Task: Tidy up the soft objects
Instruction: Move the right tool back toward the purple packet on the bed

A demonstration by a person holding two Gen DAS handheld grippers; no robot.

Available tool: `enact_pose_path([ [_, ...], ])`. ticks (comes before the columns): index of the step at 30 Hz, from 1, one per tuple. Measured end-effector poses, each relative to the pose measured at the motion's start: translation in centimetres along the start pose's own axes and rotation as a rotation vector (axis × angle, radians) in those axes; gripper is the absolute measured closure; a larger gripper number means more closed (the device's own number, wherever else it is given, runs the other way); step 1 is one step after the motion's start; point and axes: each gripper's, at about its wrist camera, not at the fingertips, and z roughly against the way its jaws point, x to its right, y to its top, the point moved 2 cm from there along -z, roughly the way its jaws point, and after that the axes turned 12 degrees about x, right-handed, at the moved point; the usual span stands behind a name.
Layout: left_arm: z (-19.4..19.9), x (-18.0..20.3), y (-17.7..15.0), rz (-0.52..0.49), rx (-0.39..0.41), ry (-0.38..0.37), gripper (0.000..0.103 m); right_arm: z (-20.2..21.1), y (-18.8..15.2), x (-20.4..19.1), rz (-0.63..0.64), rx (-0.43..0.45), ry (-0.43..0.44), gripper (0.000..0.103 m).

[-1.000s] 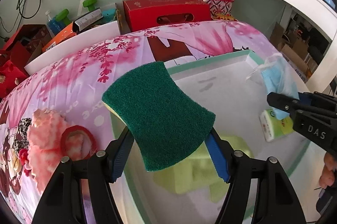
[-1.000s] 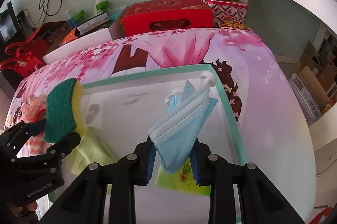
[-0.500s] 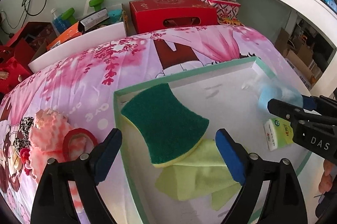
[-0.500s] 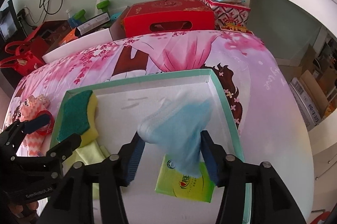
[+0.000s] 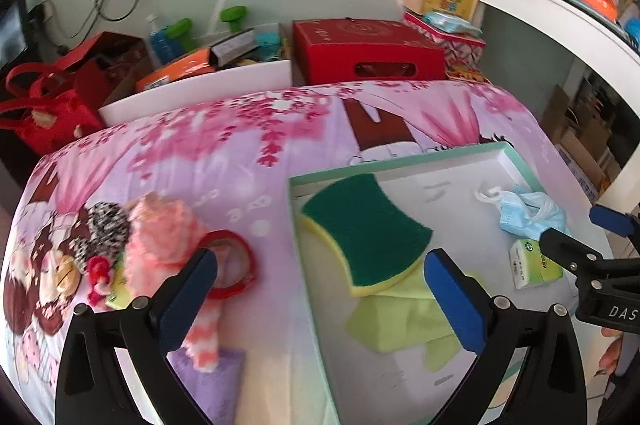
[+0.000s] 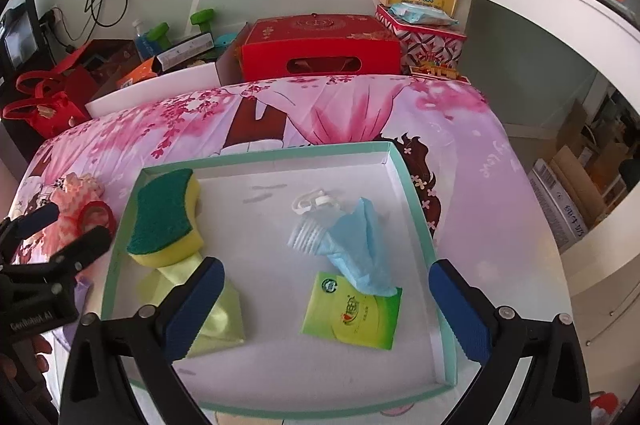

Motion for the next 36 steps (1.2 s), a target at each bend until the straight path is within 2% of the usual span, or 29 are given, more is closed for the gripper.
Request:
enact_pose_path([
  [7, 2.4, -2.2, -0.2, 0.047, 0.010, 0.032, 0.000, 2.3, -0.5, -2.0, 0.025, -0.003, 0.017, 0.000],
  [13, 4.8, -5.0, -1.7, 0.092, 0.022, 0.054, 0.000, 4.0, -1.9, -4.0, 0.017, 0.004, 0.036, 0.000],
  [21, 9.1, -9.6, -5.2, 0.172, 0.044, 0.119, 0.000, 6.7, -3.6, -9.4, 0.012, 0.046, 0.115, 0.000],
  [26, 11.0, -12.2, -7.0, 0.211, 0.038, 0.171, 0.000, 6.9, -5.4, -13.2, -0.002, 0.018, 0.195, 0.000],
  [29, 12.5, -14.4, -7.8, 0.255, 0.049, 0.194, 0.000, 7.0, -6.2, -15.0, 0.008, 0.002, 0.213, 0.000],
  [36, 14.5, -18.0, -9.0, 0.290, 0.061, 0.240, 0.000, 7.3, -7.1, -18.6, 0.067, -0.017, 0.245, 0.000],
])
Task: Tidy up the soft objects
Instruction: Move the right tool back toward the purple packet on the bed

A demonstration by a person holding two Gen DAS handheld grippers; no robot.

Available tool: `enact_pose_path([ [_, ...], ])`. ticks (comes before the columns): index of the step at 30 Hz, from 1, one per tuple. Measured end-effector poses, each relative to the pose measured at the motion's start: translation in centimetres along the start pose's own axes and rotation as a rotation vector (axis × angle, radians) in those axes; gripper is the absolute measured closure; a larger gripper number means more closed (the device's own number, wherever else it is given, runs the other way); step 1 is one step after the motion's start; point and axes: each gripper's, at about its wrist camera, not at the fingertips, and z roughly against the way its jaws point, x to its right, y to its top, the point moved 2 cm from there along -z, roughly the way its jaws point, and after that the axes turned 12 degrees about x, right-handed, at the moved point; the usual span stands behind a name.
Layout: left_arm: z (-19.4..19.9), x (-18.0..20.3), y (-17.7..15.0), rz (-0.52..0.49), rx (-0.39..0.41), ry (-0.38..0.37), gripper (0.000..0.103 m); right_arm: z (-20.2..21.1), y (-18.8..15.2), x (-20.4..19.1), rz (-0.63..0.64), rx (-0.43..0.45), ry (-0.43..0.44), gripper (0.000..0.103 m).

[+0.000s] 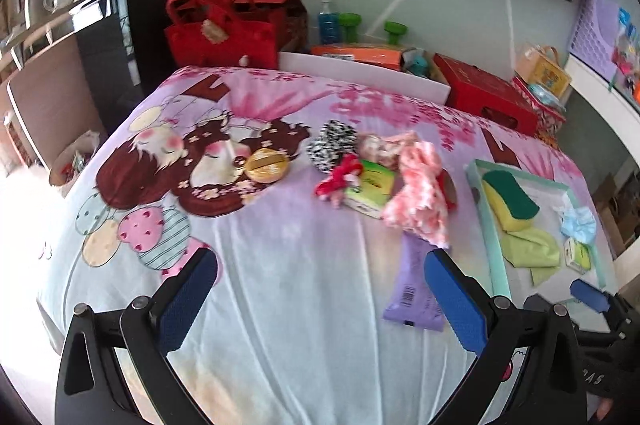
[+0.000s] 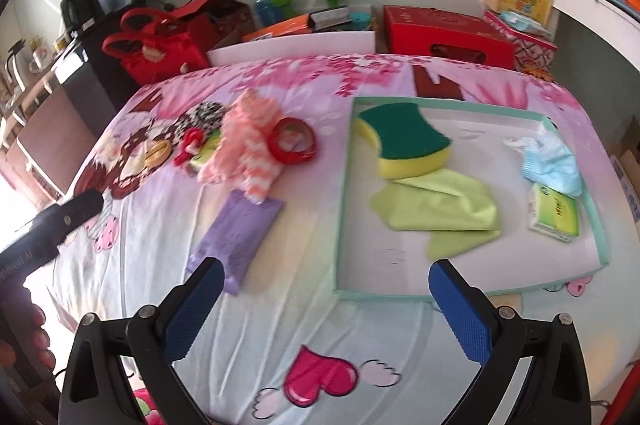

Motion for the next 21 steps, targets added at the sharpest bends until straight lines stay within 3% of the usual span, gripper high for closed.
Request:
enact_pose_path([
  [10, -0.9, -3.2, -0.9, 0.057, -0.028, 0.014, 0.000, -2.2, -0.3, -2.7, 0.046, -0.049, 0.020, 0.000],
  [21, -4.4, -4.8, -3.0, 0.052, -0.102, 0.028, 0.000, -6.8, -0.2, -5.9, 0.078, -0.130, 0.048, 0.000],
])
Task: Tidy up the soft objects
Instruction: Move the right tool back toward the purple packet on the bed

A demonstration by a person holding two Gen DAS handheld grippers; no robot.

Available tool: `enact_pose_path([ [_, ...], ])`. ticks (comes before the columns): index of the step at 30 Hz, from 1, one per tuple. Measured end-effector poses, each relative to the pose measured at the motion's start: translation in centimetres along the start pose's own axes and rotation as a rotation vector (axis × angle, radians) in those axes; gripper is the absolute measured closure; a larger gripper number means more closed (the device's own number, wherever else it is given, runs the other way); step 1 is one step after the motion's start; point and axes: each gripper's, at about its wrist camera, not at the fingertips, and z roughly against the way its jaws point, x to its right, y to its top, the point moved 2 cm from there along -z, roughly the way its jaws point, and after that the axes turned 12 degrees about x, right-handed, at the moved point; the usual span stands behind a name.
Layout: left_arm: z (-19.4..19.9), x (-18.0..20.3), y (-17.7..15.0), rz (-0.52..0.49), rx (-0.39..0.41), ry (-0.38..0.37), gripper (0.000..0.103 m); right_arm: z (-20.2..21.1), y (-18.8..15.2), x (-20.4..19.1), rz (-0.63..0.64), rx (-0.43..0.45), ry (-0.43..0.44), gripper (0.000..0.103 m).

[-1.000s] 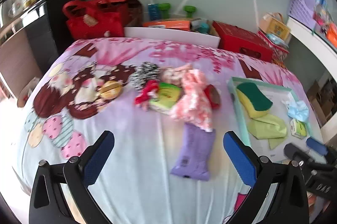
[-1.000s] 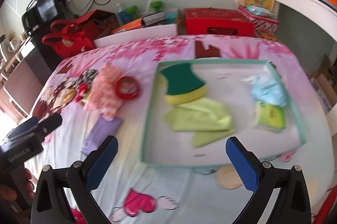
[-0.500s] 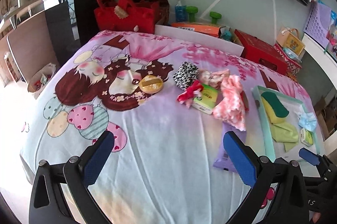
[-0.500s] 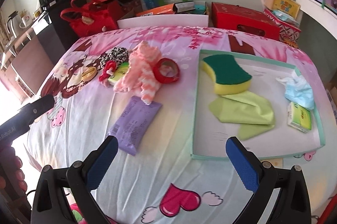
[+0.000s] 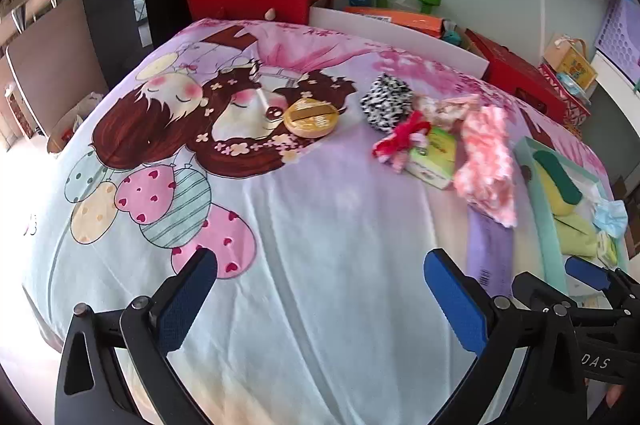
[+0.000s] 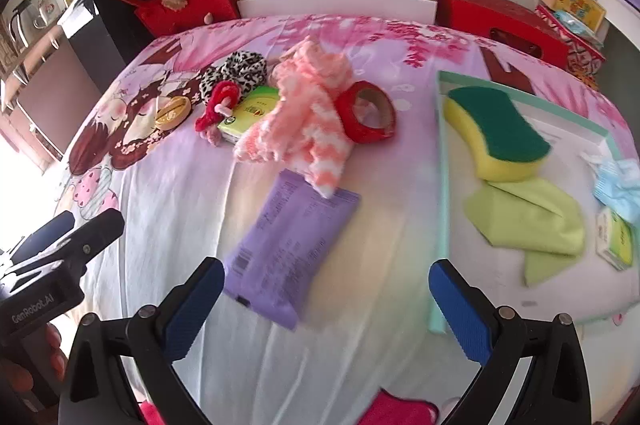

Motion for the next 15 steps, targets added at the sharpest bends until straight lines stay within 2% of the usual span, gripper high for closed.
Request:
enact_pose_path([
  [9, -2.7, -2.6, 0.6, 0.016, -0.016, 0.014, 0.000, -3.8, 0.8, -2.6, 0.025, -0.043, 0.011, 0.000],
  [15, -3.6, -3.7, 0.6, 0.020, -0.029, 0.014, 0.000, -5.4, 0.5, -2.2, 0.010, -0.072, -0.043, 0.000],
])
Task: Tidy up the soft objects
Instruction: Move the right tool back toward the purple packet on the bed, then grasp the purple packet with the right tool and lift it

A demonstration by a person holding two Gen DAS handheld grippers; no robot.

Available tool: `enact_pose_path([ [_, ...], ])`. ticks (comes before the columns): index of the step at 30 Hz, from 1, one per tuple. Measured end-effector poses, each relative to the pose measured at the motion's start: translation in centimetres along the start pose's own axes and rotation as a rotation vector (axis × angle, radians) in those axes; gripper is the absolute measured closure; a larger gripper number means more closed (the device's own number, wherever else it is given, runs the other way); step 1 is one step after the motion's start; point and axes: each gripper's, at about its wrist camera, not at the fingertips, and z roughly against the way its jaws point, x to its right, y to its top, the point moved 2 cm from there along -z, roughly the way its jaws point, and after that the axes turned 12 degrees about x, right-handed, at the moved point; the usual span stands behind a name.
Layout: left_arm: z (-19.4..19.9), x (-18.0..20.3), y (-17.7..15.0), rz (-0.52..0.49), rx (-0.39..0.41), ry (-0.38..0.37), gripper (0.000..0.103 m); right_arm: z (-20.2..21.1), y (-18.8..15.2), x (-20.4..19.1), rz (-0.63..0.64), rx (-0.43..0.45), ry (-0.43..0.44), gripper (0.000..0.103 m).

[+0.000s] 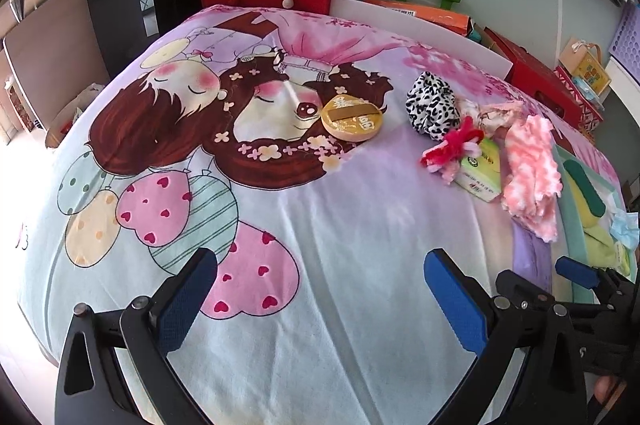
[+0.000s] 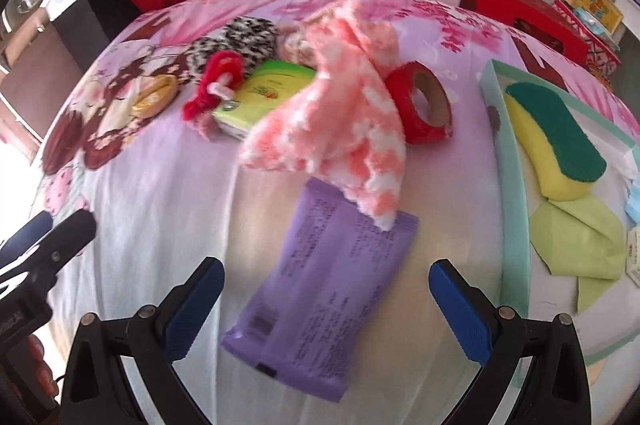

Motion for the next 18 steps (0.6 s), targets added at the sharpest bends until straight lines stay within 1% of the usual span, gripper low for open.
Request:
enact_pose_path([
  [4, -0.4, 0.4, -0.1, 0.001, -0.009, -0.019, 0.000, -0.3, -0.2, 1.4, -0.030, -0.012, -0.031, 0.000],
  [8, -0.6, 1.6, -0.1, -0.013, -0.015, -0.049, 0.000, -0.1, 0.0, 2.5, -0.035, -0.010, -0.052, 0.000],
  [9, -0.6, 1.9, 0.0, -0.015, -0.017, -0.056, 0.000, -0.1, 0.1, 2.7, -0.035, -0.010, -0.048, 0.002],
  [12, -0.4, 2.8, 0.2, -0.016, -0.017, -0.082, 0.000, 0.1, 0.1, 2.7, -0.024, -0.010, -0.035, 0.003],
  [14, -0.3, 3.5, 0.2, -0.023, -0.017, -0.096, 0.000, 0.3, 0.0, 2.6, -0.008, -0.006, -0.038, 0.008],
  [16, -0.2, 4.0, 0.2, -0.028, -0.018, -0.106, 0.000, 0.6, -0.1, 2.7, -0.004, -0.003, -0.028, 0.018],
  [17, -0.2, 4.2, 0.2, -0.030, -0.020, -0.108, 0.000, 0.7, -0.1, 2.7, -0.004, -0.003, -0.028, 0.020],
  [18, -0.2, 4.4, 0.2, -0.032, -0.021, -0.110, 0.000, 0.8, -0.1, 2.8, -0.004, -0.003, -0.027, 0.024],
])
